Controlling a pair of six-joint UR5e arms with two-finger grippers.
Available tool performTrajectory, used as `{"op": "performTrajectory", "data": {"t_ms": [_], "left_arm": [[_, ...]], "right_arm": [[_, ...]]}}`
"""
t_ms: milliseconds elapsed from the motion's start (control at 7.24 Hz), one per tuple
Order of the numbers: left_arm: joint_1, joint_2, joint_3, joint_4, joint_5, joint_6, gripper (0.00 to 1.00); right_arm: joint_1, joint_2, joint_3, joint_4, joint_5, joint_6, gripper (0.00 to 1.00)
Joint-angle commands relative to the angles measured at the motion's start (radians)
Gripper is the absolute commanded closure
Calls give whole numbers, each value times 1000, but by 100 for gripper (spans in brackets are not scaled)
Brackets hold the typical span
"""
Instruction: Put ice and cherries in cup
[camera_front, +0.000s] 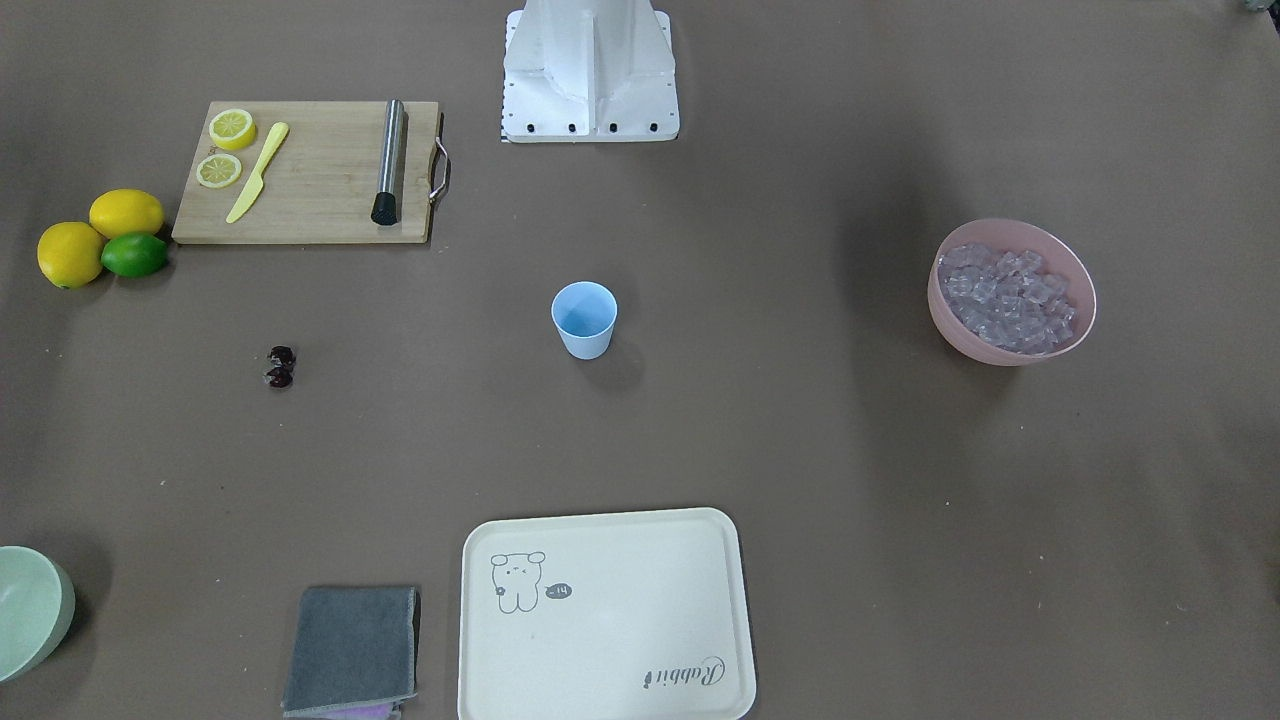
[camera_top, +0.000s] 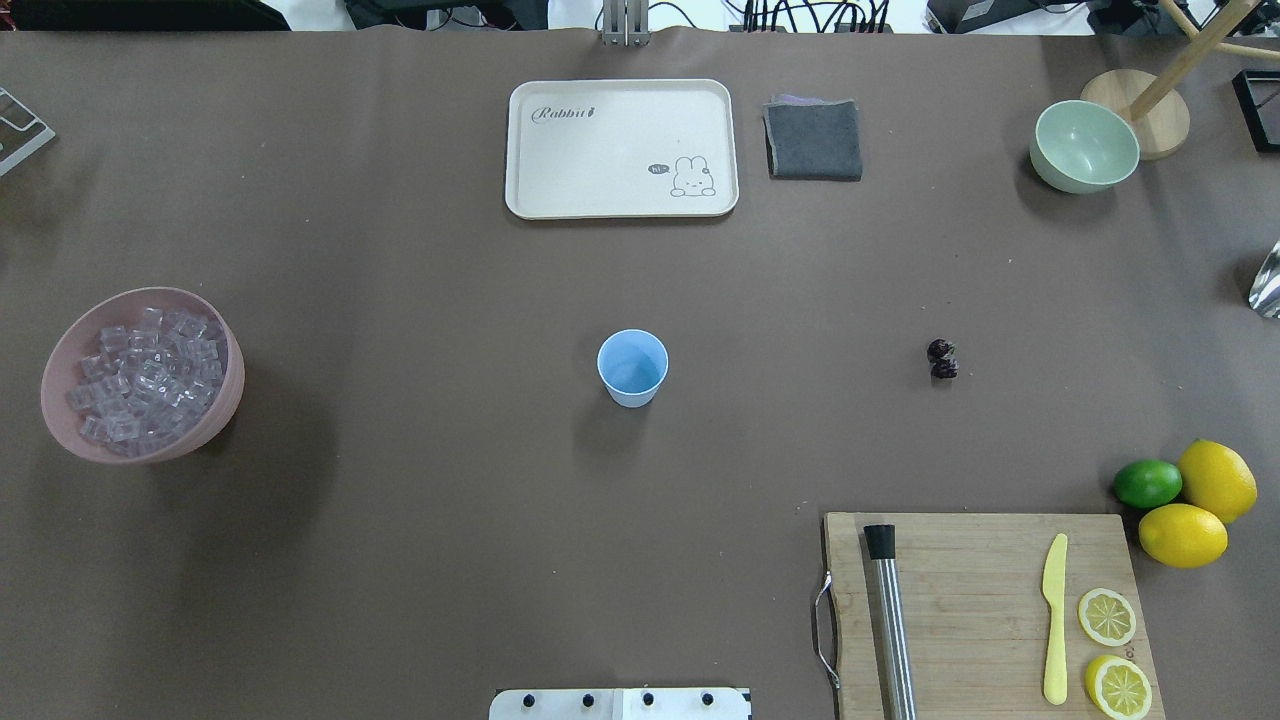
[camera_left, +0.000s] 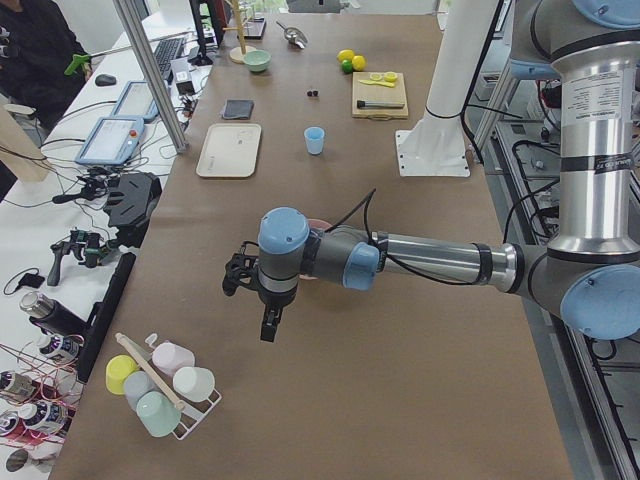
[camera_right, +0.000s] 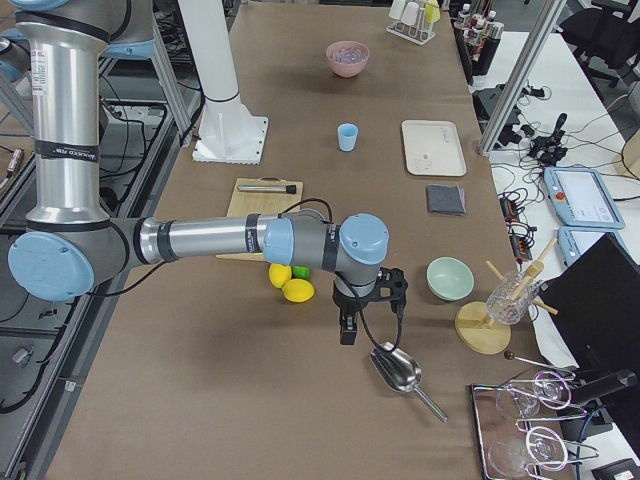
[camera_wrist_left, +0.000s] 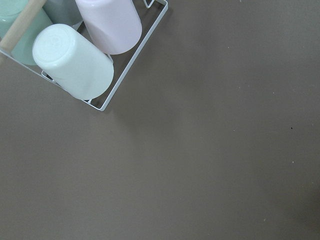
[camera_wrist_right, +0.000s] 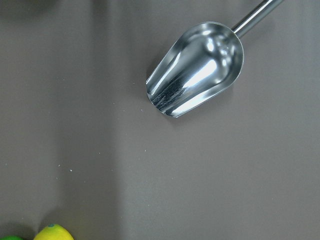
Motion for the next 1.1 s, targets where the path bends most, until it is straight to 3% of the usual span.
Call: {"op": "performTrajectory", "data": {"t_ms": [0, 552, 966], "left_arm": [[0, 0, -2, 0, 2, 0, 2], [3, -1, -14, -3, 6, 2, 2], [35, -9, -144, -12, 0, -2, 2]], "right_arm": [[1, 1, 0, 0, 1, 0, 0], [1, 2, 5, 0, 1, 2, 0], [-1, 4, 12, 0, 1, 21, 0]]}}
